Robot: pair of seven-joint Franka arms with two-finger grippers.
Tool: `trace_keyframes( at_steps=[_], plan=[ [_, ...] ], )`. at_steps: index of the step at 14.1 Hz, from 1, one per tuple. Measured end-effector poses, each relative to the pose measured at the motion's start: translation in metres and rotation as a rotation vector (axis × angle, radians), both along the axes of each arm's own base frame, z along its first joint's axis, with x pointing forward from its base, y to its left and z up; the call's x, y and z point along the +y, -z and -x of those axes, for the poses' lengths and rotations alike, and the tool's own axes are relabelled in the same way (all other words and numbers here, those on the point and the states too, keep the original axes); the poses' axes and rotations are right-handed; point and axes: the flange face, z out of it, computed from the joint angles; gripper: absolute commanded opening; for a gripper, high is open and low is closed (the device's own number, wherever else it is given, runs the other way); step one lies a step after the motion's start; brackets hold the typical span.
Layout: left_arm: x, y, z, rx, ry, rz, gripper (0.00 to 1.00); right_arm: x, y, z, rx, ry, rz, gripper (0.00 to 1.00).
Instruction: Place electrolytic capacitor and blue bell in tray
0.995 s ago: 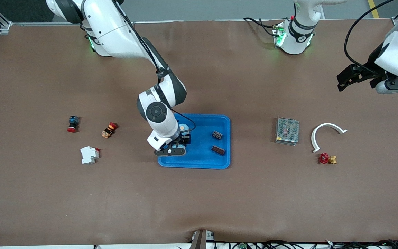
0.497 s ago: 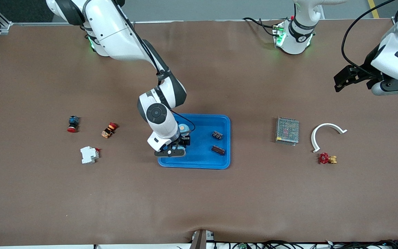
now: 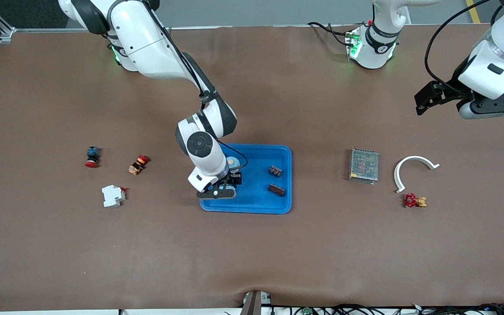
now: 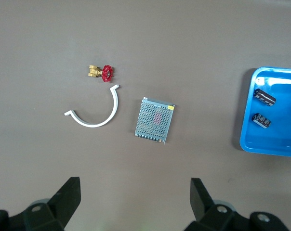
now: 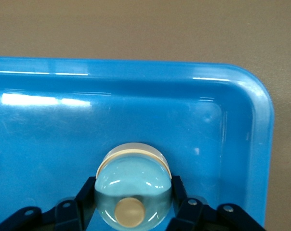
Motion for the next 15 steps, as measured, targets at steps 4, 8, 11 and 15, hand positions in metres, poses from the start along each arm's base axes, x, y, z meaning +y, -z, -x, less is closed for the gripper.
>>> trace_keyframes(
  at_steps=[4, 8, 11, 15],
  plan=[
    [-0.002, 0.000, 0.000, 0.000, 0.002, 0.000, 1.00, 0.000, -0.004, -0.003, -0.008, -0.001, -0.002, 1.00],
    [-0.001, 0.000, 0.000, 0.001, 0.000, 0.000, 1.00, 0.004, -0.048, -0.002, 0.054, -0.022, 0.012, 1.00],
    [0.000, 0.002, -0.001, 0.003, -0.002, 0.000, 1.00, 0.000, -0.138, 0.010, 0.114, -0.051, 0.011, 1.00],
    [0.000, 0.008, -0.004, 0.014, -0.002, -0.001, 1.00, -0.047, -0.265, 0.048, 0.148, -0.125, -0.005, 1.00]
  ],
)
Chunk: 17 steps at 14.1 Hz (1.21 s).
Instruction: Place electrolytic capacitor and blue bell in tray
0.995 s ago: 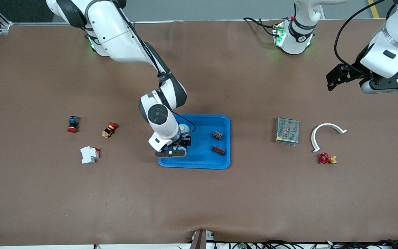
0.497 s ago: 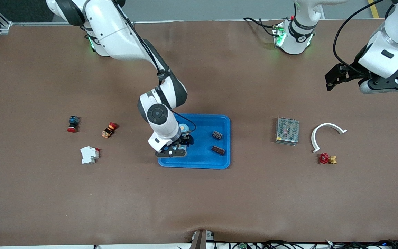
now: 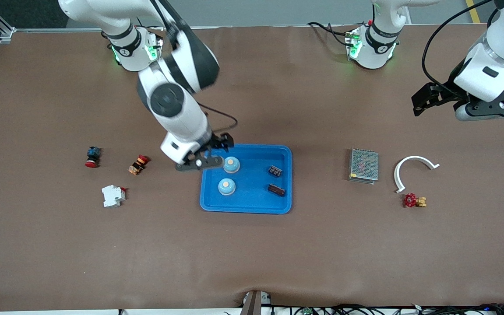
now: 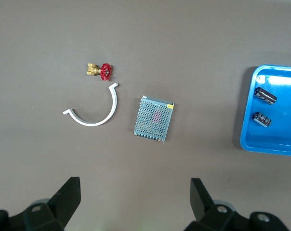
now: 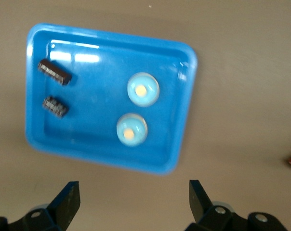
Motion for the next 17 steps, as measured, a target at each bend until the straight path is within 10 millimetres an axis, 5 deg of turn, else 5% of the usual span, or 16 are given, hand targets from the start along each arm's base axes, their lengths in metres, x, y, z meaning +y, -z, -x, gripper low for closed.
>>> trace_keyframes(
  at_steps=[4, 7, 13, 17],
  plan=[
    [0.000, 0.002, -0.001, 0.005, 0.000, 0.000, 1.00, -0.084, -0.109, 0.058, -0.010, -0.022, 0.082, 1.00],
    [0.000, 0.004, -0.002, 0.007, 0.000, 0.000, 1.00, -0.167, -0.160, 0.077, -0.025, 0.002, 0.054, 1.00],
    [0.000, 0.004, 0.000, 0.021, 0.000, -0.003, 1.00, -0.344, -0.156, 0.069, -0.056, 0.028, 0.023, 1.00],
    [0.001, 0.001, 0.003, 0.027, -0.002, -0.006, 1.00, -0.409, -0.145, 0.049, -0.106, 0.068, 0.033, 1.00]
  ],
)
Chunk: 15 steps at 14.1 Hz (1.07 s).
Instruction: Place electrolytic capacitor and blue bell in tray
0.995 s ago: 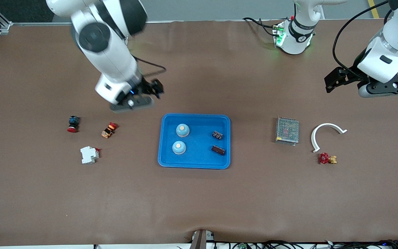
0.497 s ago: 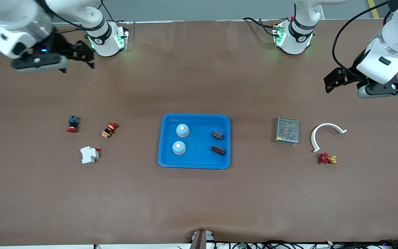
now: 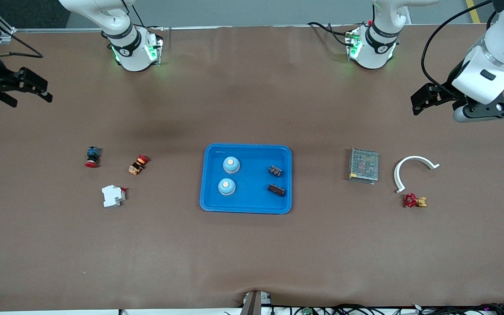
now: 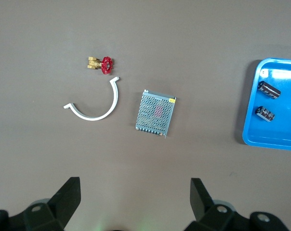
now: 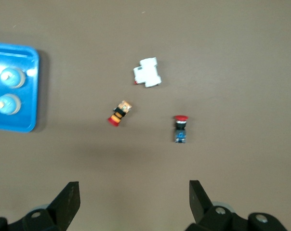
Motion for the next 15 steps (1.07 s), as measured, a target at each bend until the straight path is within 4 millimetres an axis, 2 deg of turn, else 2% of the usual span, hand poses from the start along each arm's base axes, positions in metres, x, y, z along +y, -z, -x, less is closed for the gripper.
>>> trace_keyframes(
  at_steps=[3, 6, 8, 11, 15],
  plan=[
    [0.000, 0.000, 0.001, 0.003, 0.000, -0.001, 1.00, -0.020, -0.010, -0.039, -0.041, 0.043, 0.026, 1.00],
    [0.003, 0.001, 0.001, 0.011, -0.005, -0.002, 1.00, -0.023, -0.025, -0.069, -0.079, 0.049, 0.048, 1.00],
    [0.011, 0.001, -0.001, 0.011, -0.021, -0.002, 1.00, -0.017, -0.018, -0.080, -0.070, 0.039, 0.054, 1.00],
    [0.022, 0.001, -0.003, 0.011, -0.040, -0.002, 1.00, 0.006, -0.006, -0.095, -0.063, 0.018, 0.057, 1.00],
    [0.034, 0.000, -0.006, 0.003, -0.046, 0.000, 1.00, 0.030, -0.014, -0.099, -0.077, 0.009, 0.056, 1.00]
  ],
)
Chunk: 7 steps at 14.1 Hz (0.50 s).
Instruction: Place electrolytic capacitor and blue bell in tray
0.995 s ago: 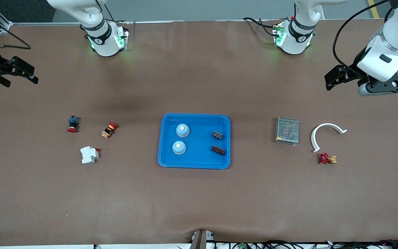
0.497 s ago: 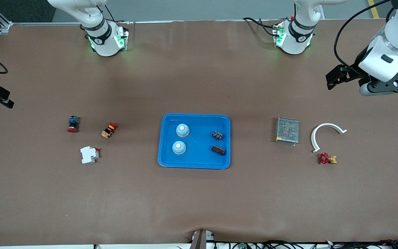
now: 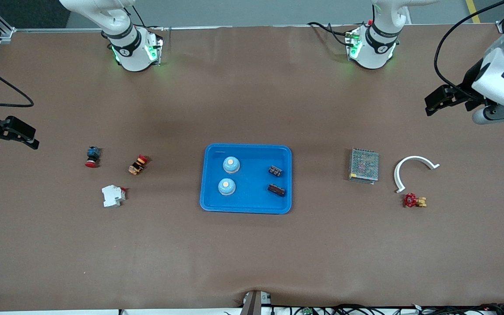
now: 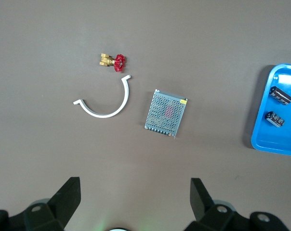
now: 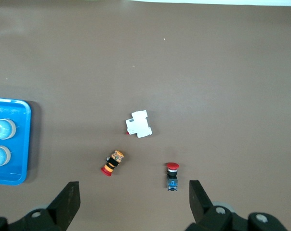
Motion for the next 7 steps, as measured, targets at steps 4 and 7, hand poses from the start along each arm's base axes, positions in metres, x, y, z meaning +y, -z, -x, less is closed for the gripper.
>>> trace_keyframes(
  at_steps=[4, 7],
  plan=[
    [0.011, -0.002, -0.004, -0.024, 0.050, 0.005, 1.00, -0.001, -0.001, 0.002, 0.011, 0.011, -0.001, 1.00],
    [0.017, -0.004, -0.007, -0.045, 0.064, 0.007, 1.00, -0.004, -0.004, 0.004, 0.007, 0.018, -0.001, 1.00]
  ],
)
